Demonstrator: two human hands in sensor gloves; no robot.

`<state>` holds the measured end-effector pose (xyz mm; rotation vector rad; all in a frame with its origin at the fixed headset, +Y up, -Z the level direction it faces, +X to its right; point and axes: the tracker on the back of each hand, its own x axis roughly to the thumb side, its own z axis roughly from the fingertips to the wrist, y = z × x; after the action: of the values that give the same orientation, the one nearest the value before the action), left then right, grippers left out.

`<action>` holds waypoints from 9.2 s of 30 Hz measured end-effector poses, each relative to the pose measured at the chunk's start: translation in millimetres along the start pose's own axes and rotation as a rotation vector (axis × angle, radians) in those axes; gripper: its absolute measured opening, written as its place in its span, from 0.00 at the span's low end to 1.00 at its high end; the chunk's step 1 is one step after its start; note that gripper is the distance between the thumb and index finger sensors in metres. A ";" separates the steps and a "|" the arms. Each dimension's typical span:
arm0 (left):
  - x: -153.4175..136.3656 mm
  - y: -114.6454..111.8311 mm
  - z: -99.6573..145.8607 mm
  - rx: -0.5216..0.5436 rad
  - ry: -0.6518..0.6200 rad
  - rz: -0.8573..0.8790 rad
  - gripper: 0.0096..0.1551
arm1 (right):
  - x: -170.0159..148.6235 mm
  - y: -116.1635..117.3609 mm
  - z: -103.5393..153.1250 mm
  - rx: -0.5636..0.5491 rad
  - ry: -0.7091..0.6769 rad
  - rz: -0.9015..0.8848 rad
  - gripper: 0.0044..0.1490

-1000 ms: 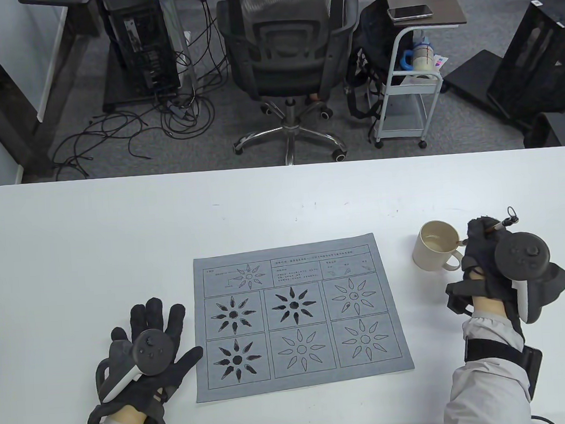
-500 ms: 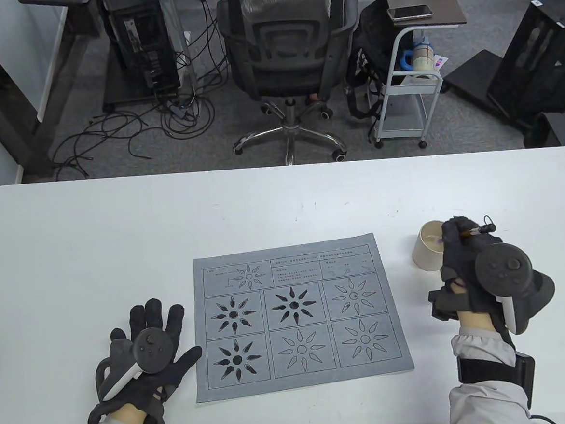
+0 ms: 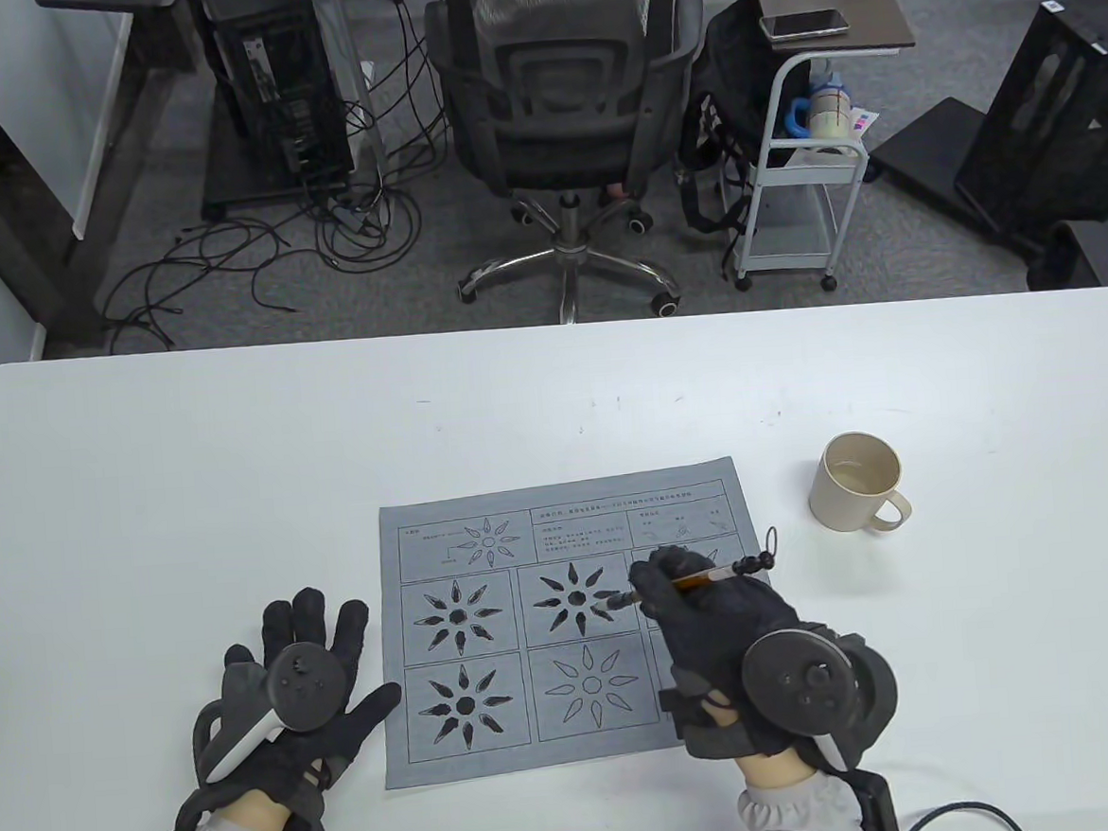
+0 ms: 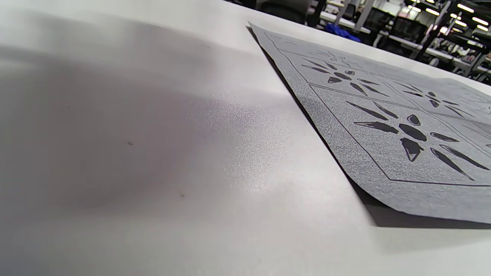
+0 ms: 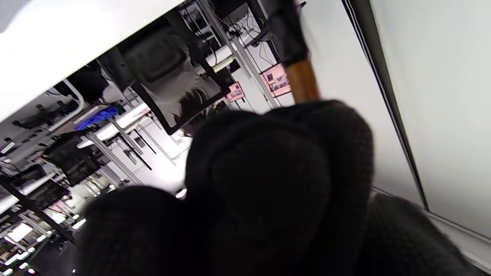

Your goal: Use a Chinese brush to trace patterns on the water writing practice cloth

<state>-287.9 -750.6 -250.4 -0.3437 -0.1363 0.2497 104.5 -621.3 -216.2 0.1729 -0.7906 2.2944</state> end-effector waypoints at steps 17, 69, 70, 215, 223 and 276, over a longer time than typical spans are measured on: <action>1.0 -1.8 -1.1 -0.005 0.002 0.001 0.51 | 10.6 63.0 49.5 0.011 -0.073 0.088 0.26; 0.0 -10.6 -10.1 -0.057 0.047 -0.029 0.50 | 12.4 76.6 53.3 0.062 -0.086 0.190 0.26; 0.0 -10.9 -9.8 -0.057 0.050 -0.026 0.50 | 12.4 76.3 53.4 0.059 -0.089 0.192 0.26; 2.6 -11.4 -11.8 -0.112 0.065 -0.049 0.50 | -5.4 50.3 64.6 0.187 -0.355 -0.065 0.22; 2.2 -11.2 -12.0 -0.109 0.063 -0.047 0.50 | -2.8 57.1 67.8 0.210 -0.371 -0.051 0.22; -0.3 -10.6 -11.8 -0.111 0.076 -0.044 0.50 | -2.1 58.2 64.0 0.201 -0.380 0.035 0.22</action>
<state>-283.8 -764.1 -257.7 -0.4589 -0.0832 0.1856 62.0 -693.4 -193.9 0.7075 -0.7482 2.4060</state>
